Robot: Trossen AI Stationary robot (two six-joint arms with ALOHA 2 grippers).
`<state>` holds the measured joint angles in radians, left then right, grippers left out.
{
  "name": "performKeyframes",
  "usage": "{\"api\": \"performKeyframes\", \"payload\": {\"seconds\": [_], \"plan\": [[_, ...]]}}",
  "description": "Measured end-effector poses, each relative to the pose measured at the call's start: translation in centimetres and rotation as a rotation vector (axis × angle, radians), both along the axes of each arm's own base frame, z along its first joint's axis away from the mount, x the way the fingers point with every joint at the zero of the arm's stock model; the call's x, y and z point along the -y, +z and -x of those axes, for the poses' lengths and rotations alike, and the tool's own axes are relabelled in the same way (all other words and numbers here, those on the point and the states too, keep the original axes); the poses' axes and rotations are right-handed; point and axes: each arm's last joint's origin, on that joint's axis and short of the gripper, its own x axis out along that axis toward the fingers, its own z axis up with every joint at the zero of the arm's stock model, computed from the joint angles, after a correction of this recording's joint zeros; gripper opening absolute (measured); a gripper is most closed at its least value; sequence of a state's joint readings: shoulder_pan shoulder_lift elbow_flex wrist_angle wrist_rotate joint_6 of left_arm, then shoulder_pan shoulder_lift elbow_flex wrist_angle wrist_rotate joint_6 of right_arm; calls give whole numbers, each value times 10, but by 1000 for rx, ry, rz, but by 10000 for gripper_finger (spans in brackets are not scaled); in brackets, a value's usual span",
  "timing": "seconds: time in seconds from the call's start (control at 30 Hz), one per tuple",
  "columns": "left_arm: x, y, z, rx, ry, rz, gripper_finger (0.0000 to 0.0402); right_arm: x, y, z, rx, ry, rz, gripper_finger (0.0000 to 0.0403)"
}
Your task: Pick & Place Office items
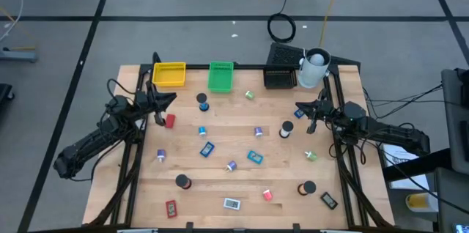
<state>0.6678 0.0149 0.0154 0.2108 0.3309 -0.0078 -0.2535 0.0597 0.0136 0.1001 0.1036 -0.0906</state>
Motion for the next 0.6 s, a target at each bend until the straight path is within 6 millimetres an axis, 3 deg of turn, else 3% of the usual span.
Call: {"api": "performKeyframes", "payload": {"seconds": [0.27, 0.6], "plan": [[0, 0, 0, 0, 0, 0, 47, 0, 2, 0, 20, 0, 5, 4], [0, 0, 0, 0, 0, 0, 47, -3, 29, 4, 322, 98, -14, 4]]}}
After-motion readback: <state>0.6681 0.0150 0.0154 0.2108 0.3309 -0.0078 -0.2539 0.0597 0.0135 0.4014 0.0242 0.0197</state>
